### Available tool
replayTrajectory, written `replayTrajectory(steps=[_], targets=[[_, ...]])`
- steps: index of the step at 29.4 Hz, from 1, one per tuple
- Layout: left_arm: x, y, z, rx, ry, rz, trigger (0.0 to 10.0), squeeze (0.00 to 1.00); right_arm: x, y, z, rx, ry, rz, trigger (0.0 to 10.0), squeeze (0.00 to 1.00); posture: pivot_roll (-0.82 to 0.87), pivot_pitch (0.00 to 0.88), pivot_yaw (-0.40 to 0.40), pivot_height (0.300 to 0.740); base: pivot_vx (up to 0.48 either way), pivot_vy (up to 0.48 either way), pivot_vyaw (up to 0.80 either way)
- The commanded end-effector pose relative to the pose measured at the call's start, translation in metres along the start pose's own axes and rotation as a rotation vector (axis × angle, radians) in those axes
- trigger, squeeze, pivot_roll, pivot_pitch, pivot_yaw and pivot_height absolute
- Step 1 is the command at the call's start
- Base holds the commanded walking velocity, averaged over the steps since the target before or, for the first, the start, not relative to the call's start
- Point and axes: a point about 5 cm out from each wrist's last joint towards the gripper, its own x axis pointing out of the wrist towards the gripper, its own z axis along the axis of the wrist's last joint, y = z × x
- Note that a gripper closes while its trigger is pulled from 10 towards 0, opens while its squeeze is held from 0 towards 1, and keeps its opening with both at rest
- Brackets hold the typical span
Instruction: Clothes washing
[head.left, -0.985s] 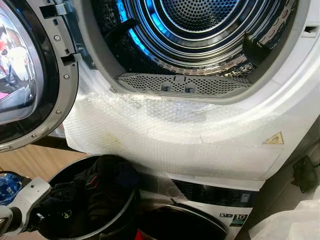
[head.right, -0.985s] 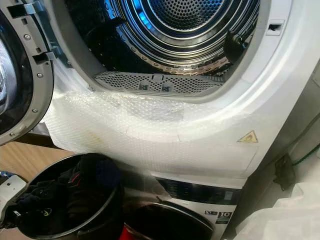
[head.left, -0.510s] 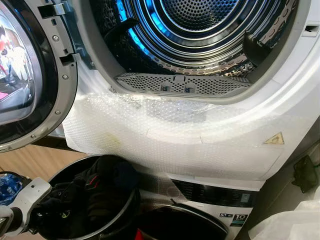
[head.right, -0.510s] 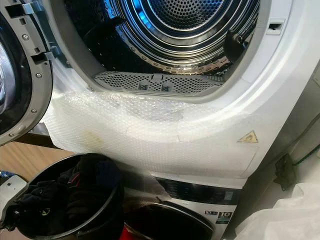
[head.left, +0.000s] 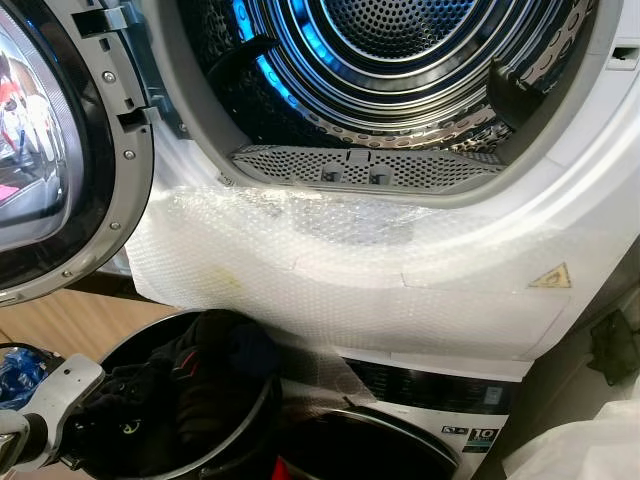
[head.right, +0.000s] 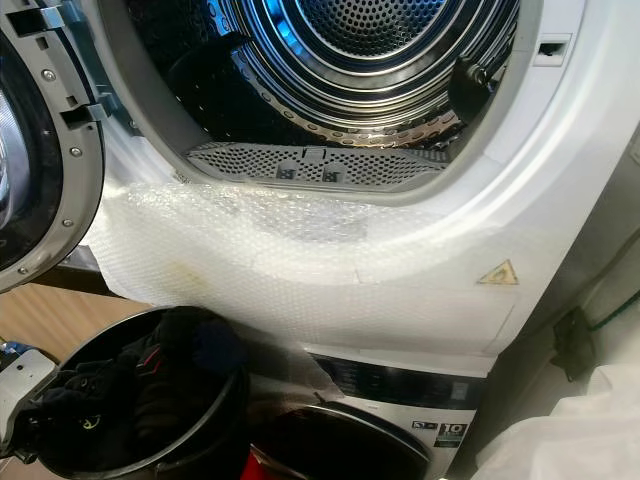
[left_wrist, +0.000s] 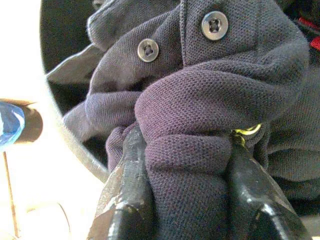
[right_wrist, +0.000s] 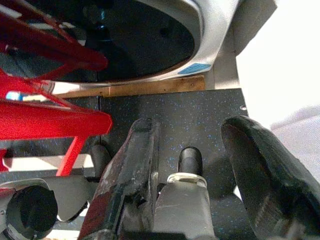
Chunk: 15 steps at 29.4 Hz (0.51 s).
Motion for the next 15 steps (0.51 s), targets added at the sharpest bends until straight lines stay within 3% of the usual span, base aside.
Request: replayTrajectory(steps=[1,15], targets=[[0.0001,0.0009,-0.009,-0.019,0.041,0.007,0.0,0.0,0.0003,0.0045,0.0013,0.034,-0.011,0.01,10.0,0.0,0.16,0.0,0.107,0.74,0.0,0.0,0.0],[-0.0012,0.0003,-0.0044,-0.014,0.015,0.016,0.0,0.0,0.0003,0.0046,0.0004,0.016,-0.003,0.013,10.0,0.0,0.17,0.0,0.108,0.74,0.0,0.0,0.0]])
